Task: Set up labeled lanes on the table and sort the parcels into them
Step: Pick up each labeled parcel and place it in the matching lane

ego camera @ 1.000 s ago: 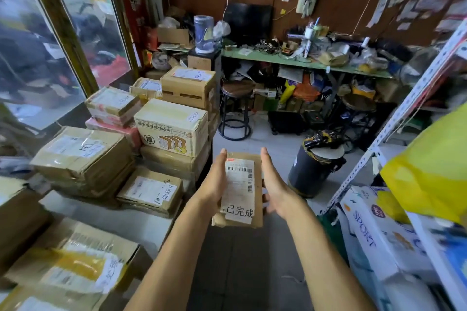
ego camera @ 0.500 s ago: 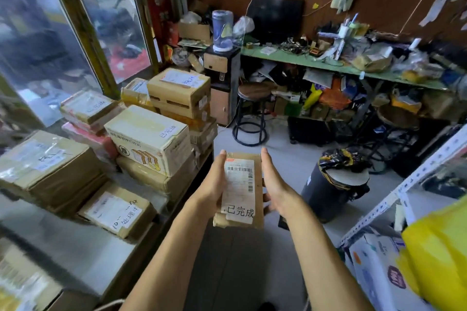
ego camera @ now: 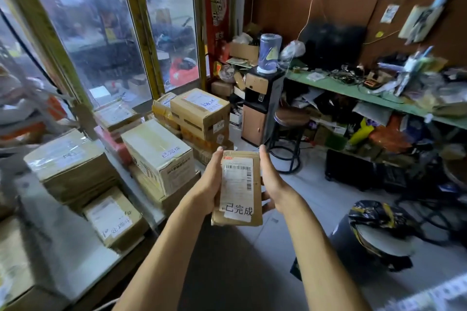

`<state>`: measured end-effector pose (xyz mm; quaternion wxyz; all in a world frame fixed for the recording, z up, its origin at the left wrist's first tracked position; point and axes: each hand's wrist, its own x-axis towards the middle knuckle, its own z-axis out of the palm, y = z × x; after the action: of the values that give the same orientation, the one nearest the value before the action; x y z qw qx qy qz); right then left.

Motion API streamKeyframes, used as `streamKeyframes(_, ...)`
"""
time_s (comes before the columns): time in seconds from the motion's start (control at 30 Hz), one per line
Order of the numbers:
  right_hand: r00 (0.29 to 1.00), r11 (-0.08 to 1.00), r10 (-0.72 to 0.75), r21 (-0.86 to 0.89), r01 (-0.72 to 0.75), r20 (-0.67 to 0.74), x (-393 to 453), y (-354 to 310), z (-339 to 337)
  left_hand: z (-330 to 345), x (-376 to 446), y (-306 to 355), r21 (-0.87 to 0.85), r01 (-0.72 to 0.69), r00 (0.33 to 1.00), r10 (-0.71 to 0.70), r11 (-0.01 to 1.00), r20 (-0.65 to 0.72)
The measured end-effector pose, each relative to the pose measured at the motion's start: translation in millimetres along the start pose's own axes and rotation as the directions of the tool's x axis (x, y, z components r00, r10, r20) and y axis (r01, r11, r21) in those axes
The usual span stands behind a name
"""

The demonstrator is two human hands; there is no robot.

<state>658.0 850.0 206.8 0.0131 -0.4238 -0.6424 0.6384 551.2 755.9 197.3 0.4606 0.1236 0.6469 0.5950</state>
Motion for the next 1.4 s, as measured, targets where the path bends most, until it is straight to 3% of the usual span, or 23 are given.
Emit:
streamKeyframes(0.43, 0.979, 0.981, -0.135, -0.116, 0.153, 0.151, 81, -82, -8, -33, 59, 59, -0.069, -0.092, 0.987, 0.082, 0.993, -0.141)
streamKeyframes(0.53, 0.946, 0.948, -0.245, -0.152, 0.28, 0.21, 107, -119, -8, -49, 77, 83, -0.12, -0.154, 0.974, 0.13, 0.981, -0.188)
streamKeyframes(0.67, 0.898, 0.896, -0.335, -0.2, 0.397, 0.285, 137, -171, 6, -76, 96, 113, -0.129, -0.242, 0.944, 0.203, 0.962, -0.259)
streamKeyframes(0.83, 0.86, 0.861, -0.382, -0.207, 0.464, 0.34, 162, -208, 42, -110, 105, 137, -0.128, -0.301, 0.866, 0.215, 0.945, -0.452)
streamKeyframes(0.97, 0.853, 0.892, -0.308, -0.183, 0.413, 0.422, 183, -226, 74, -130, 95, 144, -0.127, -0.328, 0.812, 0.21, 0.936, -0.544)
streamKeyframes(1.17, 0.777, 0.863, -0.181, -0.281, 0.42, 0.603, 209, -248, 131, -182, 110, 133, -0.193, -0.401, 0.703, 0.166, 0.895, -0.691)
streamKeyframes(1.27, 0.785, 0.839, -0.156, -0.339, 0.426, 0.6, 223, -249, 154, -191, 101, 133, -0.198, -0.336, 0.697, 0.102, 0.921, -0.709)
streamKeyframes(1.33, 0.754, 0.816, -0.162, -0.343, 0.465, 0.636, 237, -251, 165, -193, 96, 138, -0.185, -0.325, 0.683, 0.095, 0.928, -0.725)
streamKeyframes(1.4, 0.782, 0.825, -0.121, -0.376, 0.422, 0.612, 248, -253, 172, -202, 101, 135, -0.197, -0.333, 0.667, 0.082, 0.922, -0.74)
